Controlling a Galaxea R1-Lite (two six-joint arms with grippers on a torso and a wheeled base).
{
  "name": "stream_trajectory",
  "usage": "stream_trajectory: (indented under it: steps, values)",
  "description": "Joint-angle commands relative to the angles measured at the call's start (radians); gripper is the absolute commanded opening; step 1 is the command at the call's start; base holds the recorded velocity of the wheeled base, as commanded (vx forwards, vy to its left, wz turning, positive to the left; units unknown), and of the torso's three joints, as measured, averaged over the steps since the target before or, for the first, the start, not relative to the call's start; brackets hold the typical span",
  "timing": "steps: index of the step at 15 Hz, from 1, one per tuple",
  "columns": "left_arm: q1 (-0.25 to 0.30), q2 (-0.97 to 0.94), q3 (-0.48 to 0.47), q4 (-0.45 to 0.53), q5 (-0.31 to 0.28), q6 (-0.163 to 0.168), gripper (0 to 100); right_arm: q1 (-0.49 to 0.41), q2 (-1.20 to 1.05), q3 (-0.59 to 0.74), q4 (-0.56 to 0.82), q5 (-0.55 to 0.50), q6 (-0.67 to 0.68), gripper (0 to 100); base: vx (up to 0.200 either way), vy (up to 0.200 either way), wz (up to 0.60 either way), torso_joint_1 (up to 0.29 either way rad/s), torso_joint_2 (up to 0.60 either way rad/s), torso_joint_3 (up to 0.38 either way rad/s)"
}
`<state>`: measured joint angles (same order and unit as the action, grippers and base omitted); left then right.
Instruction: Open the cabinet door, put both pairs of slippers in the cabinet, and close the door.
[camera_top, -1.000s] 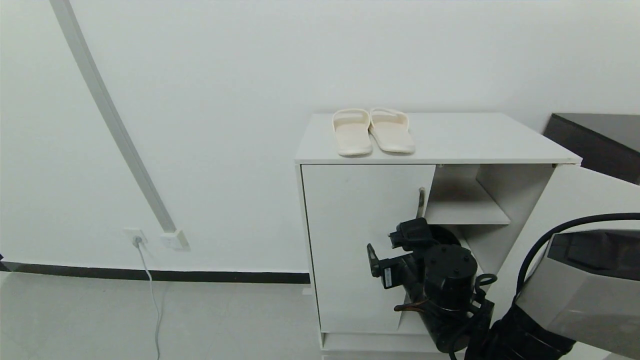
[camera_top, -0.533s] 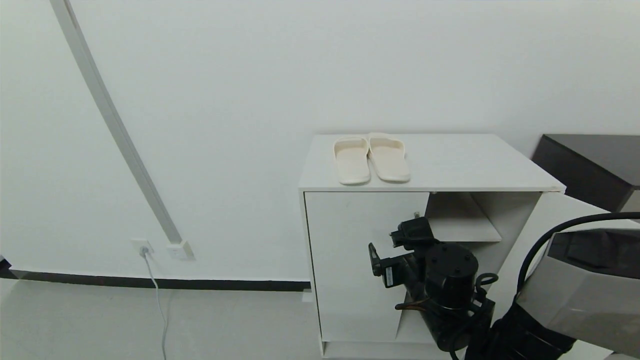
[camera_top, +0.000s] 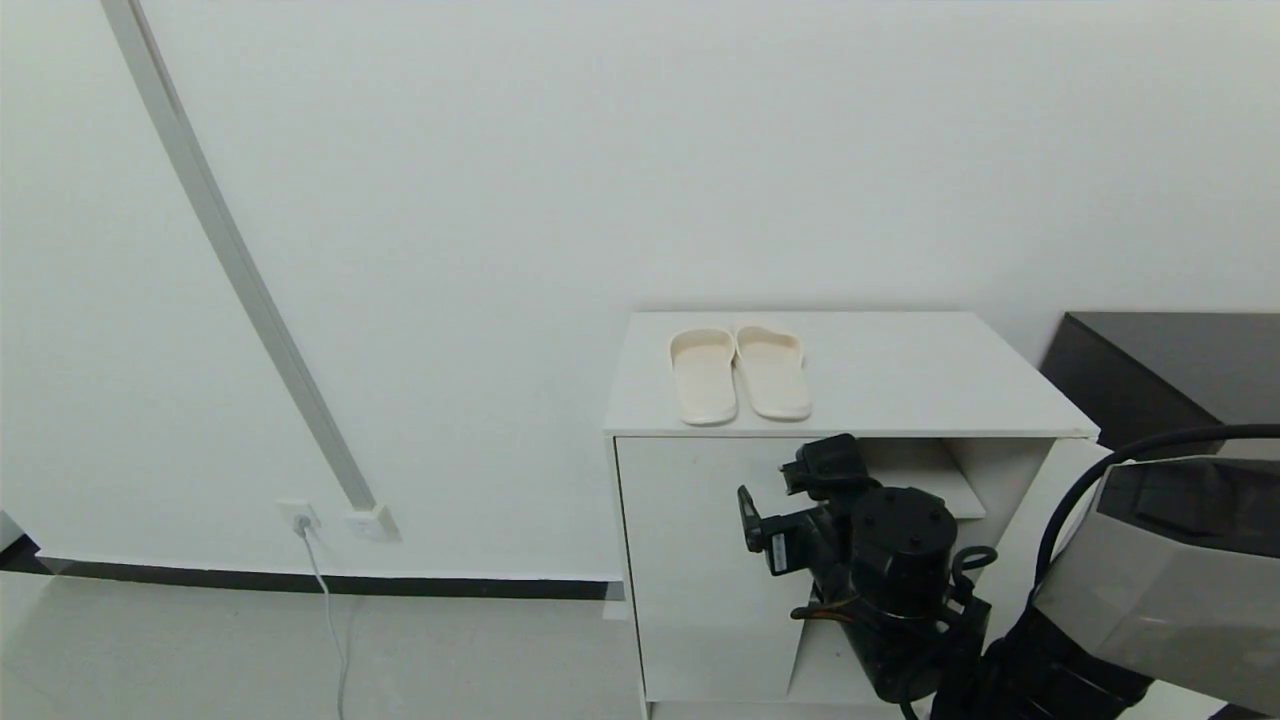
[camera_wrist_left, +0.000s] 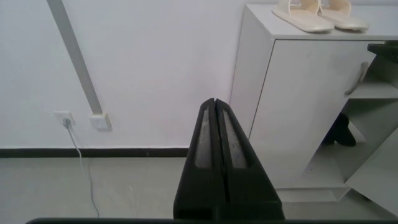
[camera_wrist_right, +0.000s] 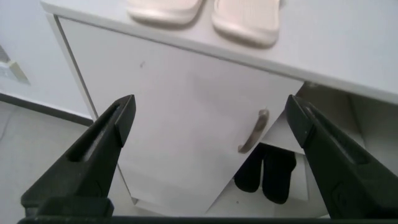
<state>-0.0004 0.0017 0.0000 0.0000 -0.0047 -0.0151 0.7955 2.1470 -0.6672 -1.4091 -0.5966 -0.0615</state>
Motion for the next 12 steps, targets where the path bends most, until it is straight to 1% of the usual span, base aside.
stream_trajectory:
  steps: [1, 5, 6, 7, 8, 9, 10, 11, 12]
  values:
    - [0.000, 0.000, 0.000, 0.000, 0.000, 0.000, 0, 0.001, -0.003, 0.005, -0.001, 0.000, -0.001, 100, 0.000, 0.000, 0.00, 0.227, -0.48, -0.271]
    - [0.000, 0.000, 0.000, 0.000, 0.000, 0.000, 0, -0.010, 0.008, 0.005, -0.007, 0.003, -0.021, 100, 0.000, 0.000, 0.00, 0.187, -0.41, -0.223]
    - [0.000, 0.000, 0.000, 0.000, 0.000, 0.000, 0, -0.012, 0.014, 0.003, -0.022, 0.003, -0.032, 100, 0.000, 0.000, 0.00, 0.056, -0.11, -0.046]
    - [-0.001, 0.000, 0.000, 0.000, 0.000, 0.001, 0, -0.016, 0.022, 0.000, -0.063, 0.004, -0.077, 100, 0.000, 0.000, 0.00, 0.000, 0.00, 0.000]
    - [0.000, 0.000, 0.000, 0.000, 0.000, 0.003, 0, -0.018, 0.017, -0.025, -0.059, 0.009, -0.097, 100, 0.000, 0.000, 0.00, 0.000, 0.00, 0.000]
    - [0.000, 0.000, 0.000, 0.000, 0.000, 0.003, 0, -0.018, 0.016, -0.084, -0.014, 0.009, -0.098, 100, 0.000, 0.000, 0.00, 0.000, 0.00, 0.000]
    - [0.000, 0.000, 0.000, 0.000, 0.000, 0.004, 0, -0.018, 0.005, -0.138, 0.059, 0.009, -0.097, 100, 0.000, 0.000, 0.00, 0.000, 0.00, 0.000]
    - [0.000, 0.000, 0.000, 0.000, 0.000, 0.009, 0, -0.018, -0.033, -0.219, 0.202, 0.009, -0.080, 100, 0.000, 0.000, 0.00, 0.000, 0.00, 0.000]
    - [0.000, 0.000, 0.000, 0.000, 0.000, 0.009, 0, -0.015, -0.067, -0.316, 0.368, 0.009, -0.023, 100, 0.000, 0.000, 0.00, 0.000, 0.00, 0.000]
